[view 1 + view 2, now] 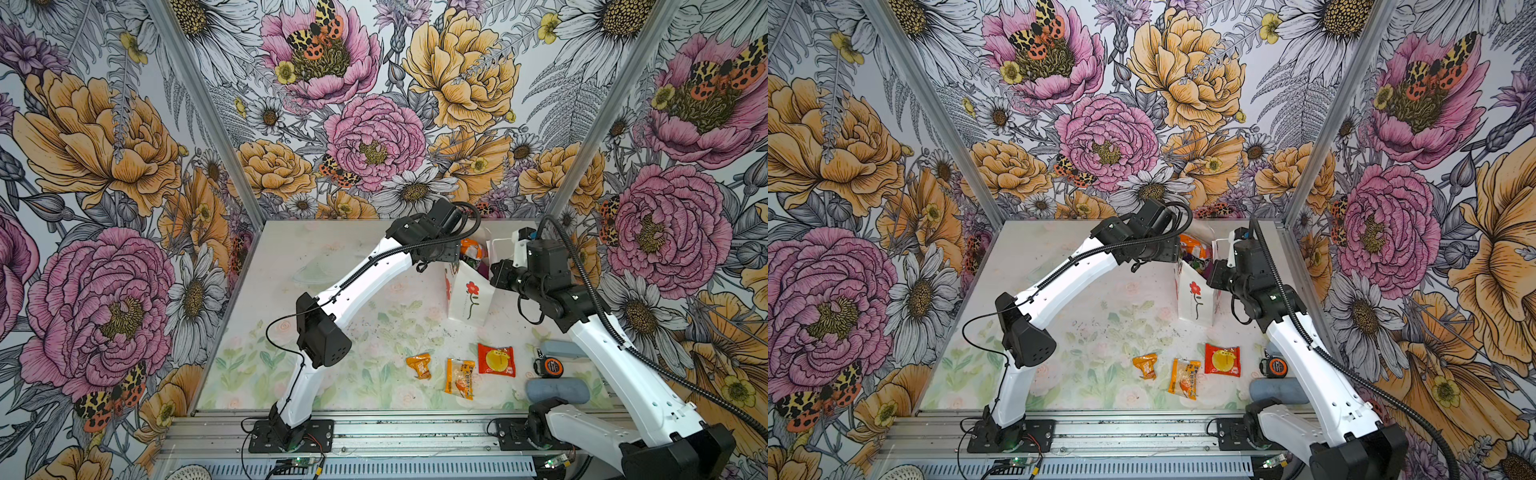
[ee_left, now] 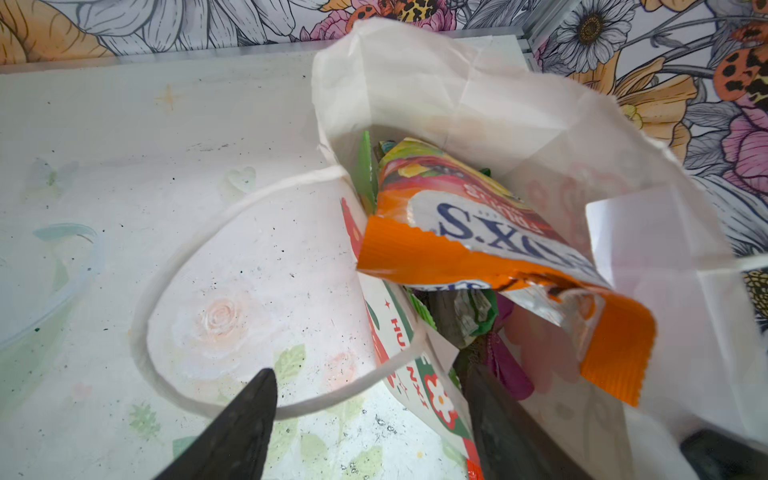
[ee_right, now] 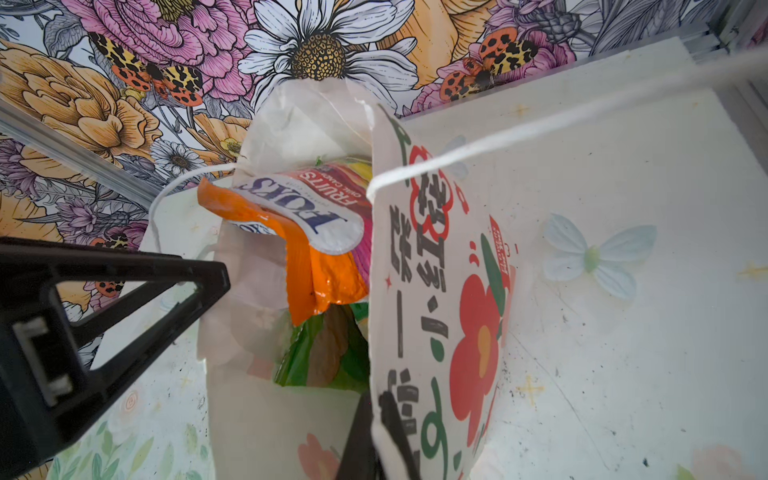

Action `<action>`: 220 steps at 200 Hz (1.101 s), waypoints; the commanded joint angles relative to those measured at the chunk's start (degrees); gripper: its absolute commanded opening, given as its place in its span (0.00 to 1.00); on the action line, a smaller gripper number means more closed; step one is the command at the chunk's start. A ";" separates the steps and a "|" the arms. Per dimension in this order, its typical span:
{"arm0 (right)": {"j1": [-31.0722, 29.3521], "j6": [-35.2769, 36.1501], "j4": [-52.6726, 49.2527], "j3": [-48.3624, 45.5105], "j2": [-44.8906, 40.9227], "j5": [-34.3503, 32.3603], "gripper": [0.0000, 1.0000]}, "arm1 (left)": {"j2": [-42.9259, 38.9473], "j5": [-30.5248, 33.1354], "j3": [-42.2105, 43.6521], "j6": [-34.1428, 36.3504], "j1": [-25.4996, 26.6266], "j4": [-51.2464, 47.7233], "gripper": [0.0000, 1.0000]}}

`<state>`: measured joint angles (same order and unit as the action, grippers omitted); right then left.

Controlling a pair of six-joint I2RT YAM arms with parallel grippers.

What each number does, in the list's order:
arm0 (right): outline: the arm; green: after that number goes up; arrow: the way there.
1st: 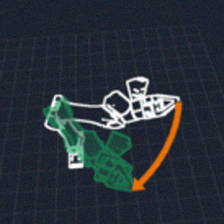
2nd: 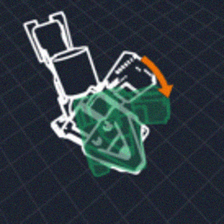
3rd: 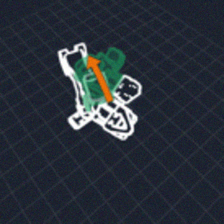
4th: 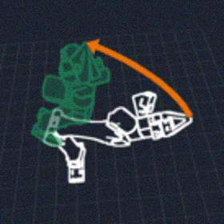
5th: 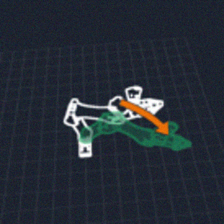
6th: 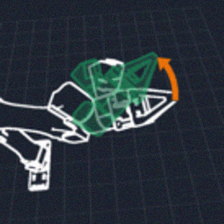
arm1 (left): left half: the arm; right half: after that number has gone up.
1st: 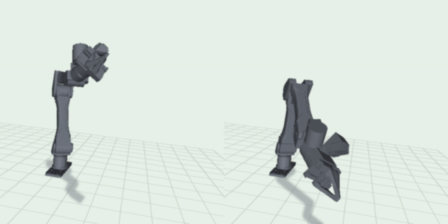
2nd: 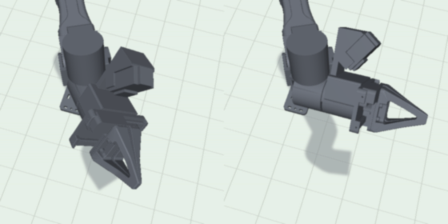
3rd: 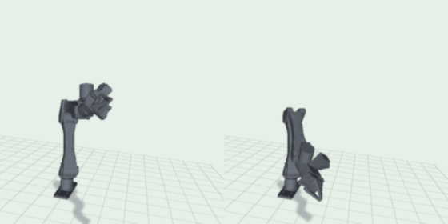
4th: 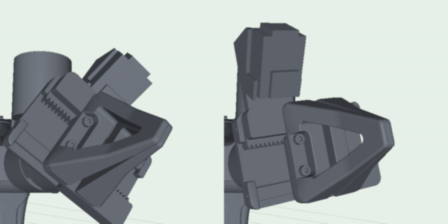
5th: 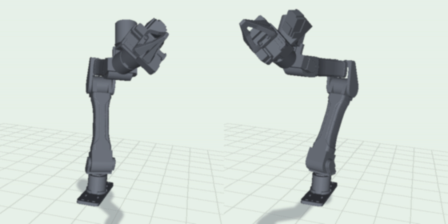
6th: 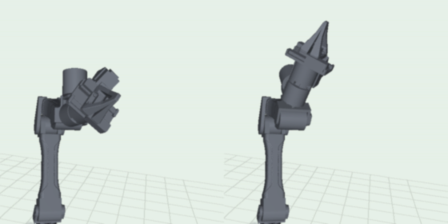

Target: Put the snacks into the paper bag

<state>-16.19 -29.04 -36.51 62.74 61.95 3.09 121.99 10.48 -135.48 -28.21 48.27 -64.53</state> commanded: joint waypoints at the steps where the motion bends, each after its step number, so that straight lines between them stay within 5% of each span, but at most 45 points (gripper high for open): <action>1: -1.81 1.45 1.72 2.21 -0.64 -0.70 0.00 | -0.66 -2.55 -1.78 -0.96 0.20 -1.12 0.74; 55: -3.32 3.09 1.76 1.85 -2.37 -2.32 0.00 | 1.81 -4.08 -2.41 -1.69 -1.74 -1.11 0.66; 124: -6.95 5.61 2.85 2.20 -1.98 -4.29 0.00 | 5.66 -7.49 -6.19 -1.90 -4.21 -1.21 0.46; 220: -7.96 2.85 2.52 6.92 3.32 -10.72 0.00 | 6.87 -7.73 -11.92 -0.92 -3.90 -1.23 0.00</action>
<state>-23.83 -24.56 -36.67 64.90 63.88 -4.54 129.14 1.61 -144.62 -29.93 44.12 -65.58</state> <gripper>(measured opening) 0.047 0.045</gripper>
